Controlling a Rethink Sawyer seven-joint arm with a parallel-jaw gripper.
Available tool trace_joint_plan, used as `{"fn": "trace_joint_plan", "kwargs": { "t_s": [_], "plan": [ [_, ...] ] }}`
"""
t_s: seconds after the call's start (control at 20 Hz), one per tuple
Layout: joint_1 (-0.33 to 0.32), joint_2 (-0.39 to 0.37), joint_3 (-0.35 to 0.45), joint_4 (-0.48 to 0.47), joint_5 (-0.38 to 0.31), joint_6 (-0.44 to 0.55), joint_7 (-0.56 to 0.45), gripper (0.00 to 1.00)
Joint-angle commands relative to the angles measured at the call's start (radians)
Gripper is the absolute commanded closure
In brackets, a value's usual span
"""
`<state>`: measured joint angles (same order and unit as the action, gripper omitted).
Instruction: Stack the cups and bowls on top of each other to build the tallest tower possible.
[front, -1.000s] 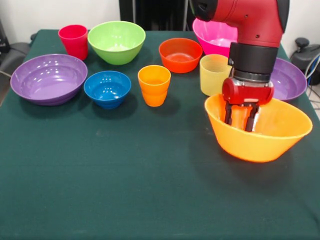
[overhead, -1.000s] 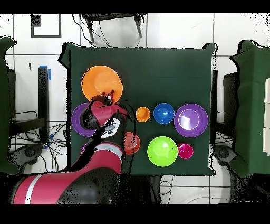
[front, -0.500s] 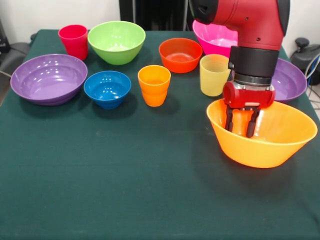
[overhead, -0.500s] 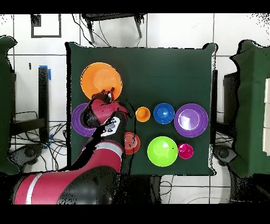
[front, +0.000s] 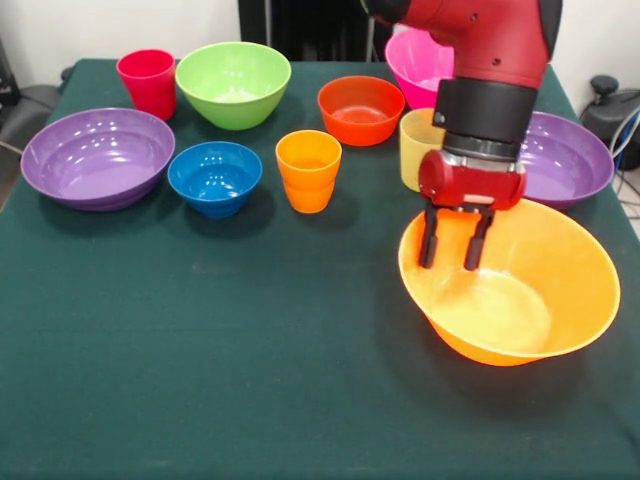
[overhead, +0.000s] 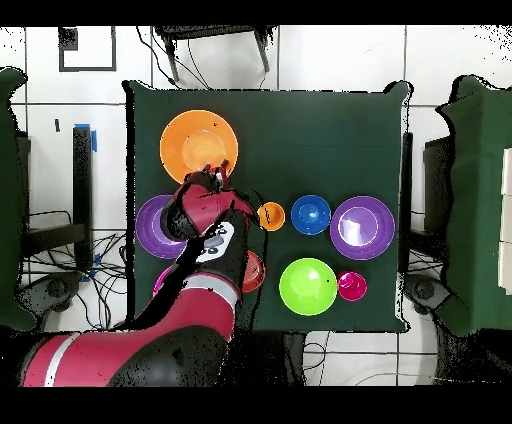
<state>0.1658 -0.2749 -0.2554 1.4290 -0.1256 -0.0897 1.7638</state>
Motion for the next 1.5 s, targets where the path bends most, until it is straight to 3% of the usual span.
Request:
{"fn": "trace_joint_plan", "kwargs": {
  "t_s": [0.05, 0.2, 0.5, 0.7, 0.9, 1.05, 1.2, 1.35, 1.5],
  "plan": [
    [-0.047, -0.081, 0.008, -0.009, -0.121, 0.124, -0.027, 0.00],
    [-0.066, -0.099, 0.022, 0.002, -0.156, 0.128, -0.032, 0.00],
    [-0.045, -0.048, -0.009, -0.032, -0.162, 0.092, 0.009, 0.00],
    [-0.024, 0.009, -0.049, -0.069, -0.146, 0.070, 0.023, 0.00],
    [-0.033, 0.024, 0.002, -0.076, -0.143, 0.091, 0.024, 0.00],
    [0.021, 0.040, -0.036, -0.062, -0.096, 0.085, 0.075, 0.00],
    [0.014, 0.021, -0.002, -0.037, -0.089, 0.118, 0.083, 0.00],
    [-0.020, -0.063, 0.077, 0.029, -0.079, 0.196, 0.082, 0.00],
    [-0.003, -0.136, 0.078, 0.066, -0.064, 0.246, 0.087, 0.00]
  ]
}}
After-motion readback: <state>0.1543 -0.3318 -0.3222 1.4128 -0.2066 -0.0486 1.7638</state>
